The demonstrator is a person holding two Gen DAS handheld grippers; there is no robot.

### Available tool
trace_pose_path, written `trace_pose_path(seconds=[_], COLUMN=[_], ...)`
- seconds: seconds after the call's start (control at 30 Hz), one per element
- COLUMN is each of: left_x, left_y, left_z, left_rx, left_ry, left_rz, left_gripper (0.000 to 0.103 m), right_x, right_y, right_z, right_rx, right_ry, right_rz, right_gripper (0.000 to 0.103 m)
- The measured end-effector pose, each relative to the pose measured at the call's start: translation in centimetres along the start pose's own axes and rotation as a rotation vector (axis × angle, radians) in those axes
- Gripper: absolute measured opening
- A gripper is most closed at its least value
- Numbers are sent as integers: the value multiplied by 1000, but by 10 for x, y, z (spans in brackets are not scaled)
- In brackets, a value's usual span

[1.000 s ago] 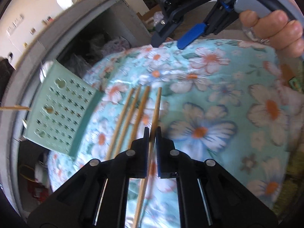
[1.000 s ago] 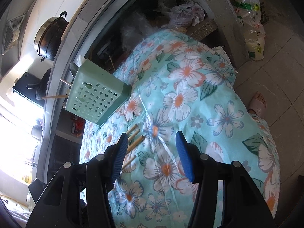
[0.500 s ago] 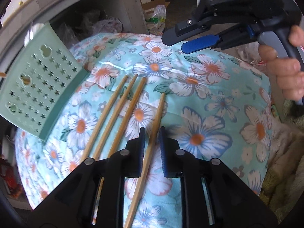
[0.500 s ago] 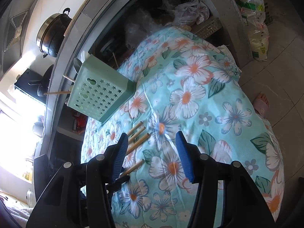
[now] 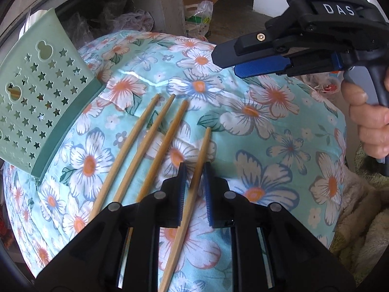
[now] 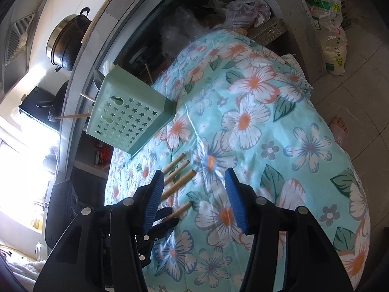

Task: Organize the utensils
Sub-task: 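Close the left tool on one wooden chopstick and lift it, then hold the chopstick above the holder with the left tool while the right tool grasps a chopstick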

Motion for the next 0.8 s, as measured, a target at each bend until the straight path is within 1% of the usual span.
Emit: trace_pose_path(seconds=[0.13, 0.17, 0.33, 0.5, 0.6, 0.8], left_x=[1, 2, 13, 30, 39, 53], left_y=[-1, -1, -1, 0, 1, 1], left_z=[-5, -8, -28, -60, -78, -107], left_rx=[-25, -32, -86, -182, -245, -352], left_ry=[11, 10, 9, -3, -25, -30], left_rz=[-8, -16, -89, -170, -223, -288], left_gripper=[8, 5, 5, 5, 5, 5], right_x=[-1, -1, -2, 2, 5, 11], right_y=[0, 0, 0, -1, -3, -5], right_z=[-2, -3, -8, -8, -6, -4], right_rx=[-4, -6, -20, -18, -12, -3], right_ry=[5, 5, 12, 27, 34, 44], right_rz=[14, 16, 28, 32, 30, 27], right_gripper=[52, 52, 52, 51, 51, 51])
Point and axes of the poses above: each gripper's, at about its wrist camera, not at the fingertips, and z roughly the way its jaws point, x to its left, y to its top, the point moved 4 cm from there along z, roughly the way its jaws point, and after that the axes turned 3 degrees about x, right-handed, at the moved point
